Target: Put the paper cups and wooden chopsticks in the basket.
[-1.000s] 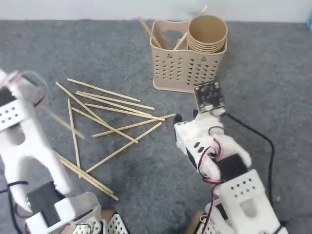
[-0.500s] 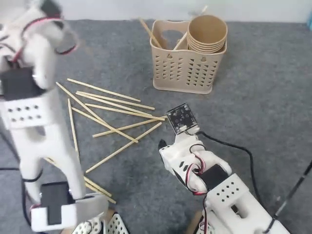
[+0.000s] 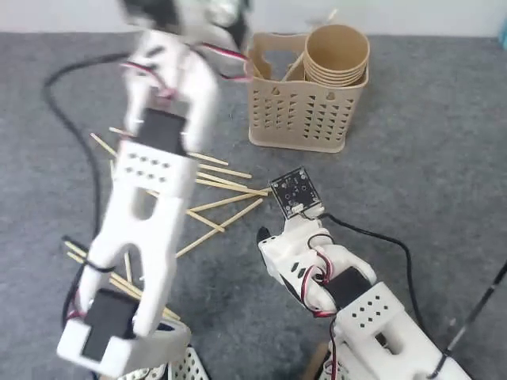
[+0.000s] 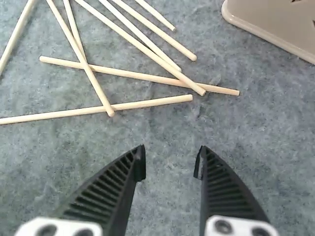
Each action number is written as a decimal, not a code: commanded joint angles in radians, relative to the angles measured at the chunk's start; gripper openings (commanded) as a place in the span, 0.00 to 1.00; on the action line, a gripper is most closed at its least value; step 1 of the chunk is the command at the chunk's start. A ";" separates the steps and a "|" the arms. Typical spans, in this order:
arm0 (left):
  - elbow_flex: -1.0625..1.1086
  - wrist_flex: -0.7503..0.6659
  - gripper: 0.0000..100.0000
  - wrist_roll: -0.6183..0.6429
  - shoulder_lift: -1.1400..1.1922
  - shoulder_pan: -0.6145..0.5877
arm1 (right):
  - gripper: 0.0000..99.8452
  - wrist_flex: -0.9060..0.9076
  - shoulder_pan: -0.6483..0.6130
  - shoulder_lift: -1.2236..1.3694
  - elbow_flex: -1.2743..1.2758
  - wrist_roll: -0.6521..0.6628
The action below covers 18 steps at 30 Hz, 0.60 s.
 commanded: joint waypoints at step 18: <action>-0.271 -0.041 0.16 -0.006 0.414 0.020 | 0.18 -0.013 -0.004 -0.016 -0.006 -0.003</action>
